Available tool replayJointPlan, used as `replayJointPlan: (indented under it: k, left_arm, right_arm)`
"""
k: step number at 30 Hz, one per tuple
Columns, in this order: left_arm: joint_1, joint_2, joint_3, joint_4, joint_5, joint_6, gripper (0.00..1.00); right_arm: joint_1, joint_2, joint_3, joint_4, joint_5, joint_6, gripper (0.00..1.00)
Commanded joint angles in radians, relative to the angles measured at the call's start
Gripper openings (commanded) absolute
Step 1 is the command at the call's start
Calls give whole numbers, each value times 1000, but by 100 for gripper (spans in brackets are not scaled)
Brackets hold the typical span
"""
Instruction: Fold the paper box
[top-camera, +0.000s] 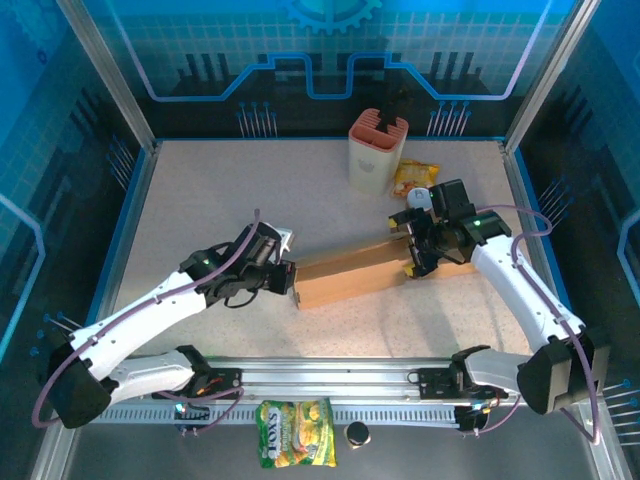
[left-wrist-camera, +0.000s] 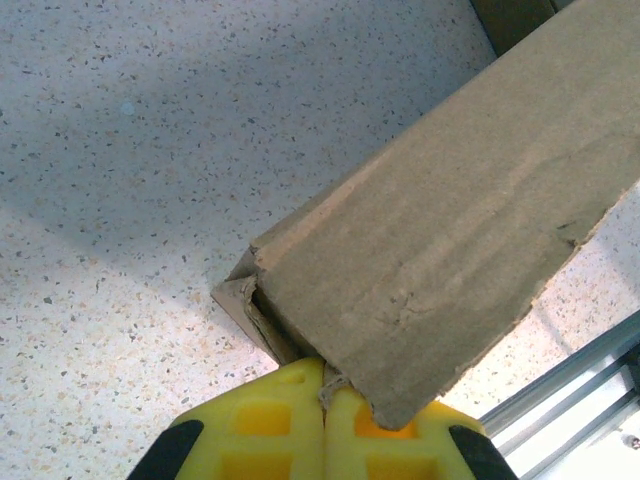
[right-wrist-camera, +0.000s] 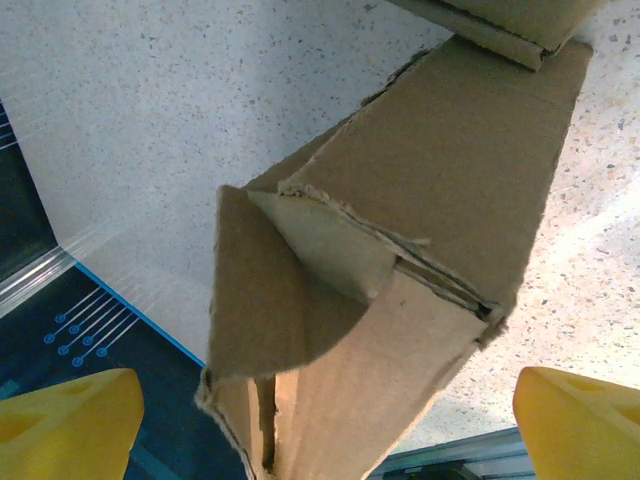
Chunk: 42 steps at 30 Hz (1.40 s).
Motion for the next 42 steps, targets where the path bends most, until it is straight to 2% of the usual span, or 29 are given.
replayJointPlan:
  k: [1,8,18,25,30,37,42]
  left_arm:
    - [-19,4,-27,-88,-34,38,0]
    - [-44,4,-41,-72,-59,48,0]
    - [-69,-9,-51,-60,-95,60,0]
    - [-75,-26,-50,-52,-99,46,0]
    - [-74,-67,-39,-45,-80,-40,20]
    - [-78,-109,-26,-30,-17,-146,34]
    - [-77,-186,9,-73,-62,-152,45]
  right_arm:
    - [-4,34,32,-111,-13,27,96]
    - [-43,90,75,-182,-24,41,89]
    - [-81,164,134,-240,-75,-30,82]
    - [-87,151,129,-255,-60,-27,70]
    - [-88,144,110,-246,-56,-19,60]
    - [-86,139,105,-243,-50,-8,58]
    - [-82,137,103,-240,-53,-7,57]
